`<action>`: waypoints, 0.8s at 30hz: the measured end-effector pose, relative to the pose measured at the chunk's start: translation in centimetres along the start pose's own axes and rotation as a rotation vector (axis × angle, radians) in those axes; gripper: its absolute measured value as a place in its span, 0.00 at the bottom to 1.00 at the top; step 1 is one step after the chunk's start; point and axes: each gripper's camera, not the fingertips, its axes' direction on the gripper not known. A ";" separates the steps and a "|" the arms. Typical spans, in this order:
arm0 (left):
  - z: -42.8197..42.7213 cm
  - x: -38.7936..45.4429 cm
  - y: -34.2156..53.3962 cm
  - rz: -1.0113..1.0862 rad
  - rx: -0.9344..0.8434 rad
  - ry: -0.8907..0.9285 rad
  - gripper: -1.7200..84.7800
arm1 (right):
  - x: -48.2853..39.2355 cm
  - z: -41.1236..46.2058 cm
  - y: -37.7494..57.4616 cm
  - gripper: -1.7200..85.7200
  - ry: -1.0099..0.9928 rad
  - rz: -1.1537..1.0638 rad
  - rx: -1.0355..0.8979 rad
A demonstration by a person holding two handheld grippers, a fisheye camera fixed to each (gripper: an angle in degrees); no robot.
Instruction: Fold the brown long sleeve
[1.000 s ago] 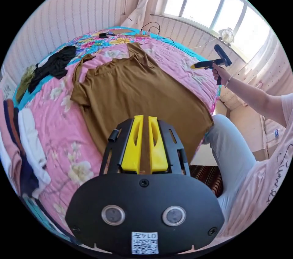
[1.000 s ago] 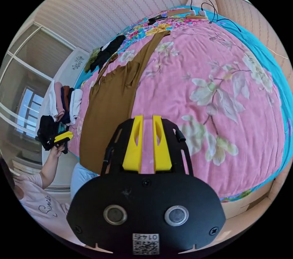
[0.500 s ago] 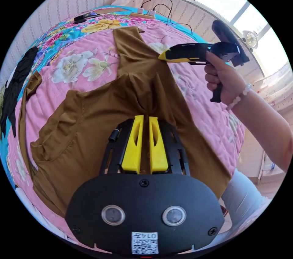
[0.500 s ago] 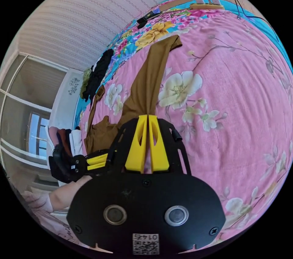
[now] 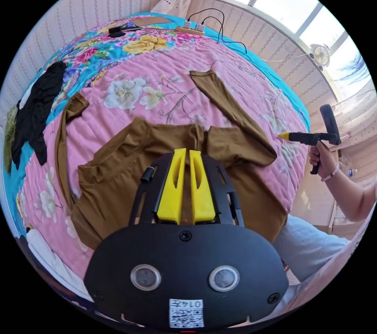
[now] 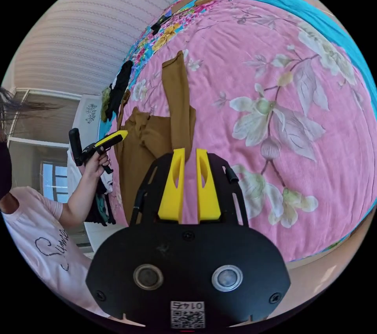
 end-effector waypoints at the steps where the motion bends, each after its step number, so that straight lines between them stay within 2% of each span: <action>1: 0.4 -0.1 -2.2 0.009 0.023 0.008 0.02 | -0.6 -0.3 -2.1 0.08 -0.010 -0.033 0.032; 5: 3.8 0.1 -10.0 0.003 0.050 0.104 0.06 | -2.2 0.6 -10.4 0.11 -0.004 -0.113 0.116; 9: 9.2 1.7 -18.7 -0.004 0.023 0.133 0.10 | -2.3 2.0 -15.4 0.13 -0.013 -0.070 0.137; 12: 12.7 4.0 -23.1 0.073 -0.085 0.114 0.06 | -2.4 2.2 -16.0 0.05 -0.063 -0.119 0.081; 14: 13.0 5.8 -24.9 0.135 -0.096 0.108 0.02 | -1.5 -0.2 -14.4 0.03 -0.056 -0.129 0.111; 16: 11.3 8.4 -26.5 0.224 -0.003 0.141 0.01 | -0.4 -3.8 -12.0 0.02 -0.094 -0.128 0.196; 19: 8.7 15.0 -30.5 0.396 0.087 0.259 0.01 | 2.2 -10.9 -6.7 0.02 -0.128 -0.067 0.361; 24: 7.3 26.6 -34.4 0.660 0.113 0.410 0.01 | 5.9 -20.5 3.0 0.02 -0.149 0.079 0.588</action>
